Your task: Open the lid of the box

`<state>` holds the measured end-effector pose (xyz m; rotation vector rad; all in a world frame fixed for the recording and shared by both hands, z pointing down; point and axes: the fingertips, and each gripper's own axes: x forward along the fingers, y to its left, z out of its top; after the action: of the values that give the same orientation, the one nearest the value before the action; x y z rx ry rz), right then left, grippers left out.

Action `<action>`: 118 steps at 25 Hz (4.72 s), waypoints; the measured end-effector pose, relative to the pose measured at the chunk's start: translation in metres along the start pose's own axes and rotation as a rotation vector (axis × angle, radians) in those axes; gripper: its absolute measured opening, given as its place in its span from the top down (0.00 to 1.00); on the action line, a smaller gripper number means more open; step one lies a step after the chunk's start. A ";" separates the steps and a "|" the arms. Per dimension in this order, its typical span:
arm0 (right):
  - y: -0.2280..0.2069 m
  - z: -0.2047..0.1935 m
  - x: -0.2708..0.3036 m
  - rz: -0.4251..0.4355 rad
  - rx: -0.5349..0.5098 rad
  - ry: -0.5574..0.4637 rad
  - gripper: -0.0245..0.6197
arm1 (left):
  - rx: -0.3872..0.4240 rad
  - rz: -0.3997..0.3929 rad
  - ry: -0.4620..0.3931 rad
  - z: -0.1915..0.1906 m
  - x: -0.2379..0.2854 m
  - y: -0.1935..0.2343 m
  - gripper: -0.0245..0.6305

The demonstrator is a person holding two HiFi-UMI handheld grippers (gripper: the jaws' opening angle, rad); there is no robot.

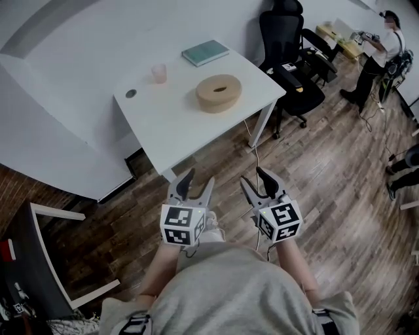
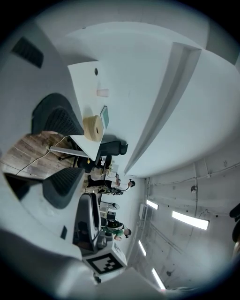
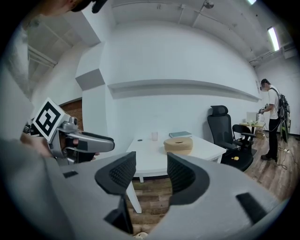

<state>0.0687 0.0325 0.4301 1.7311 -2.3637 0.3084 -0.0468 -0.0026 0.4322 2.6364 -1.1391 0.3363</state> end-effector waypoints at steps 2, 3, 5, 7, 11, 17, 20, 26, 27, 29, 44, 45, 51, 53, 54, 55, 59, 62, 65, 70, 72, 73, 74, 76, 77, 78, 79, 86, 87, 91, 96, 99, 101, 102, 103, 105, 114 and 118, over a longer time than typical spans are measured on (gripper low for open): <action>-0.006 0.006 0.017 -0.003 0.002 0.001 0.64 | -0.004 -0.001 0.004 0.006 0.014 0.013 0.65; -0.009 0.010 0.026 -0.005 0.003 0.002 0.64 | -0.005 -0.003 0.005 0.009 0.020 0.020 0.65; -0.013 0.016 0.042 -0.008 0.003 0.003 0.64 | -0.003 -0.008 0.009 0.015 0.033 0.032 0.65; -0.018 0.020 0.058 -0.011 0.001 0.004 0.64 | 0.002 -0.011 0.014 0.019 0.045 0.043 0.65; -0.027 0.030 0.086 -0.016 -0.002 0.005 0.64 | 0.006 -0.019 0.021 0.027 0.068 0.064 0.65; -0.038 0.039 0.127 -0.024 -0.008 0.002 0.64 | 0.005 -0.036 0.028 0.032 0.099 0.092 0.65; -0.041 0.044 0.142 -0.025 -0.021 -0.003 0.64 | 0.009 -0.044 0.034 0.033 0.109 0.101 0.65; -0.049 0.052 0.164 -0.028 -0.036 -0.004 0.64 | 0.001 -0.050 0.058 0.033 0.129 0.115 0.65; -0.050 0.052 0.165 -0.027 -0.037 -0.002 0.64 | -0.001 -0.051 0.060 0.032 0.131 0.116 0.65; -0.053 0.051 0.170 -0.027 -0.039 0.000 0.64 | -0.004 -0.050 0.064 0.031 0.135 0.118 0.65; -0.104 0.063 0.256 0.069 -0.121 0.052 0.64 | -0.017 -0.063 0.114 0.028 0.225 0.140 0.64; -0.108 0.064 0.263 0.080 -0.129 0.057 0.64 | -0.017 -0.064 0.120 0.027 0.232 0.142 0.64; -0.125 0.060 0.296 0.146 -0.184 0.107 0.65 | -0.019 -0.053 0.162 0.017 0.270 0.151 0.62; -0.132 0.056 0.306 0.167 -0.200 0.132 0.65 | -0.024 -0.044 0.188 0.011 0.282 0.155 0.61; -0.135 0.053 0.310 0.179 -0.208 0.145 0.65 | -0.028 -0.041 0.201 0.007 0.287 0.156 0.60; -0.138 0.050 0.315 0.190 -0.217 0.159 0.65 | -0.032 -0.039 0.213 0.004 0.293 0.158 0.59; -0.147 0.036 0.332 0.240 -0.248 0.213 0.65 | -0.051 -0.028 0.249 -0.007 0.312 0.164 0.56; -0.152 0.026 0.344 0.284 -0.279 0.253 0.65 | -0.073 0.000 0.269 -0.014 0.326 0.171 0.55; -0.152 0.013 0.354 0.335 -0.323 0.297 0.65 | -0.084 0.030 0.291 -0.023 0.336 0.177 0.54; -0.155 -0.004 0.368 0.407 -0.436 0.369 0.65 | -0.086 0.059 0.334 -0.037 0.354 0.183 0.53; -0.154 -0.010 0.373 0.436 -0.484 0.386 0.65 | -0.089 0.067 0.348 -0.041 0.360 0.185 0.52; -0.153 -0.012 0.375 0.451 -0.507 0.393 0.66 | -0.090 0.072 0.352 -0.043 0.363 0.187 0.52; -0.152 -0.015 0.377 0.464 -0.531 0.400 0.66 | -0.092 0.077 0.356 -0.045 0.366 0.188 0.52; -0.152 -0.019 0.381 0.489 -0.580 0.412 0.67 | -0.092 0.089 0.363 -0.047 0.371 0.190 0.52; -0.152 -0.021 0.383 0.501 -0.603 0.417 0.67 | -0.092 0.094 0.367 -0.048 0.374 0.191 0.52; -0.151 -0.022 0.384 0.512 -0.624 0.422 0.68 | -0.092 0.099 0.372 -0.050 0.376 0.193 0.52; -0.151 -0.023 0.386 0.523 -0.644 0.426 0.68 | -0.091 0.103 0.376 -0.051 0.379 0.194 0.52; -0.152 -0.033 0.390 0.599 -0.782 0.449 0.72 | -0.099 0.127 0.388 -0.060 0.392 0.198 0.52; -0.152 -0.033 0.390 0.609 -0.803 0.451 0.74 | -0.100 0.132 0.388 -0.059 0.393 0.198 0.52; -0.152 -0.035 0.389 0.638 -0.865 0.451 0.76 | -0.110 0.141 0.391 -0.059 0.394 0.198 0.52; -0.151 -0.037 0.388 0.656 -0.899 0.453 0.78 | -0.114 0.153 0.391 -0.059 0.394 0.197 0.52; -0.151 -0.037 0.388 0.665 -0.902 0.454 0.79 | -0.112 0.159 0.390 -0.061 0.395 0.198 0.52; -0.151 -0.037 0.388 0.670 -0.906 0.455 0.80 | -0.109 0.165 0.387 -0.060 0.395 0.199 0.52; -0.151 -0.037 0.388 0.672 -0.908 0.455 0.80 | -0.106 0.171 0.386 -0.060 0.395 0.200 0.52; -0.151 -0.037 0.388 0.675 -0.911 0.455 0.80 | -0.102 0.176 0.385 -0.060 0.395 0.201 0.52; -0.150 -0.036 0.387 0.681 -0.921 0.455 0.81 | -0.105 0.176 0.384 -0.060 0.395 0.200 0.52; -0.150 -0.029 0.386 0.700 -0.925 0.458 0.83 | -0.093 0.198 0.382 -0.058 0.395 0.203 0.52; -0.149 -0.012 0.389 0.685 -0.876 0.427 0.84 | -0.089 0.201 0.384 -0.059 0.394 0.205 0.52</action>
<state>0.0955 -0.3636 0.5577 0.4092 -2.1599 -0.2328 0.0588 -0.3873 0.6361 2.2516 -1.2498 0.7725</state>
